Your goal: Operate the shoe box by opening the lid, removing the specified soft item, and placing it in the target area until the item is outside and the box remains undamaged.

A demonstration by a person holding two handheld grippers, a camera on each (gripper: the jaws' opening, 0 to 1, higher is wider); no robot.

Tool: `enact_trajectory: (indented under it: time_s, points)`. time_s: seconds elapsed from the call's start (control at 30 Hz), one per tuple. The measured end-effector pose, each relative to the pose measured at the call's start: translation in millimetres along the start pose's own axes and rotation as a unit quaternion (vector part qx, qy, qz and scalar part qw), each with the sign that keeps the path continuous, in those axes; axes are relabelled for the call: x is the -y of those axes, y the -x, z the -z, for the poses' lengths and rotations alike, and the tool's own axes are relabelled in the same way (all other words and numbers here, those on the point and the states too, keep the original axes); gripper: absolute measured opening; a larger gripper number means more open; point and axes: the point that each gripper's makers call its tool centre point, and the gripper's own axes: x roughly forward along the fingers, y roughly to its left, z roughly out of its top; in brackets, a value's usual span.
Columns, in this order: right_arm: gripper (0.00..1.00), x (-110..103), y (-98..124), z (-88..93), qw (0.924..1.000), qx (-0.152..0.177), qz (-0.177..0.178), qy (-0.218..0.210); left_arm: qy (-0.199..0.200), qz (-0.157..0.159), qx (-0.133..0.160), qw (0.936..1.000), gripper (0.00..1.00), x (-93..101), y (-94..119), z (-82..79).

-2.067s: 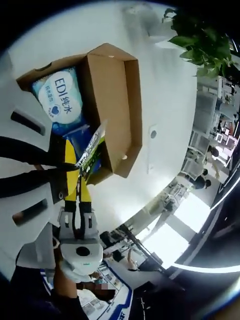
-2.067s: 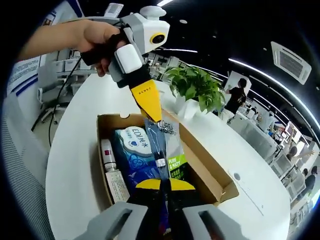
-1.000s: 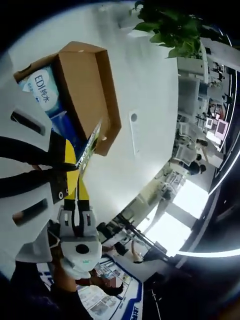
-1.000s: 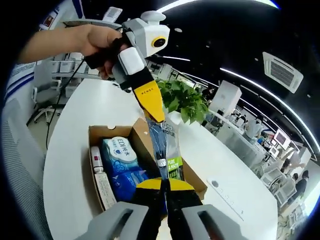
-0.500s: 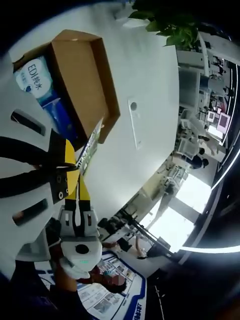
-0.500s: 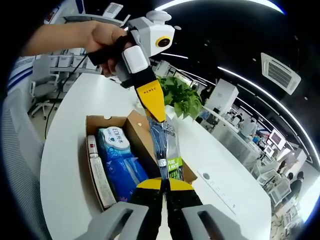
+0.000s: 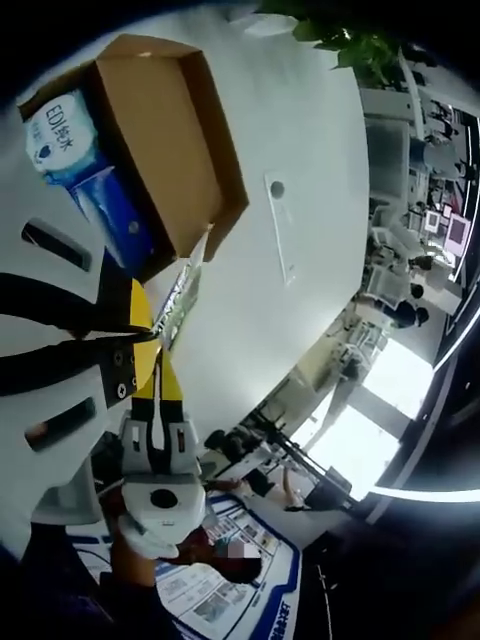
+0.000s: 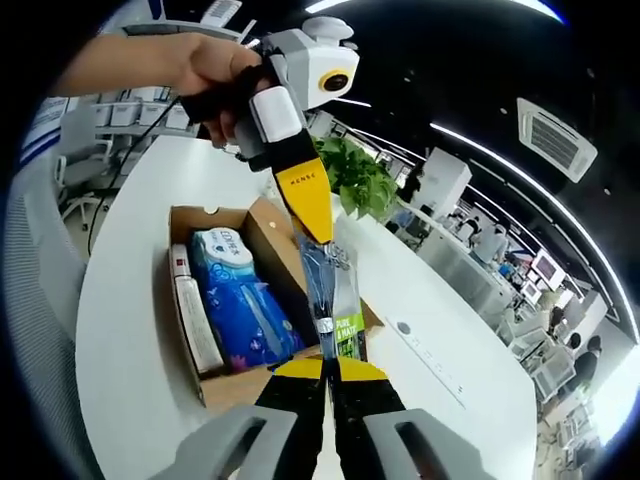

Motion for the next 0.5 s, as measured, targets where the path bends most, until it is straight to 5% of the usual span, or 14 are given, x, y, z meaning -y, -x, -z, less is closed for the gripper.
enact_trajectory:
  time_s: [0.5]
  points:
    - [0.0, 3, 9, 45.4, 0.9995, -0.029, 0.008, -0.005, -0.005, 0.011, -0.026, 0.9996, 0.0, 12.8, -41, 17.4]
